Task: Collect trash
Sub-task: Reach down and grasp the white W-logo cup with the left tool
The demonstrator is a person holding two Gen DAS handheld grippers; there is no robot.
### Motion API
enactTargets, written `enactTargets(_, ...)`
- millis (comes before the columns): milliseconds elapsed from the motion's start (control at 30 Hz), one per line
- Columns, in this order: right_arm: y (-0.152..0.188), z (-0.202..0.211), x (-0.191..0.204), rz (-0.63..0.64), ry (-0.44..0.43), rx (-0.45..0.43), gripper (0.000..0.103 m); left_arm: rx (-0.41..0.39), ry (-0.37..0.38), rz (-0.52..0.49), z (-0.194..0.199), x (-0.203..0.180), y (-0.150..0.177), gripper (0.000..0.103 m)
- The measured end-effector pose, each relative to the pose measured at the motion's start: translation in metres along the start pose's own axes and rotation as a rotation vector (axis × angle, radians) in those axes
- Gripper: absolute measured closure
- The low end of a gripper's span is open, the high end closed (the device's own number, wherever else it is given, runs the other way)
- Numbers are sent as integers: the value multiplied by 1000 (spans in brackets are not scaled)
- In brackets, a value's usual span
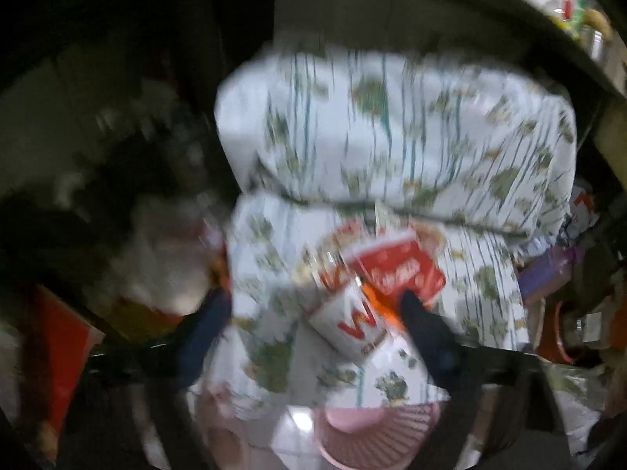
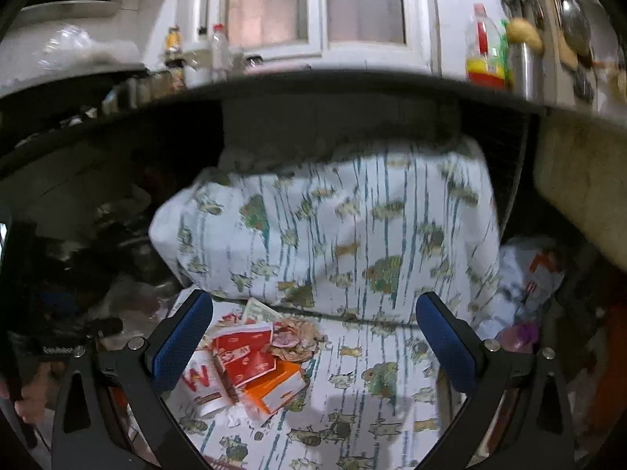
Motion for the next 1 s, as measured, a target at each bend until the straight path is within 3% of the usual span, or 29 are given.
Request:
enactTargets(100,13,-37,-9,-53,-48,62,1,117,101,74,-44,4,7,28)
enactTargets(167,18,-59,-11,-62,-64,123,9,194,172,134,-71,3,9,28)
enactTargets(233,17,-80,-14,-77,-97,191,13,220,173,165,-90,-2,11,26)
enactTargets(300,15,-96,-20,-115,-133,231,17,266,160,190,-108,-6,14,16)
enactTargets(433,17,-126,-28,-199,-203,309,21,378,186,270,-149,-6,24,16)
enactTargets(633,28,-155,-16,-144,-220,393,23,355,147,288,-177,-10,20,16)
enactTargets(733,40,-167,-6,-136,-271,454,24,353,127,271,-183,-12,18,16)
enactTargets(800,48,-175,0,-158,-308,497,27,337,115,228,-181,-16,14,24)
enactTargets(1000,61,-192,5,-291,-405,569,31,307,130,168,-159,-17,6,26)
Point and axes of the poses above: each gripper's, at about its wrist camera, not at the fingertips, and z roughly against the way its jaws point, x to its left, y to its underside, the point moved 4 cm from there along -z, roughly the way its jaws point, and after that the axes turned 9 degrees about x, right-handed, at the moved point
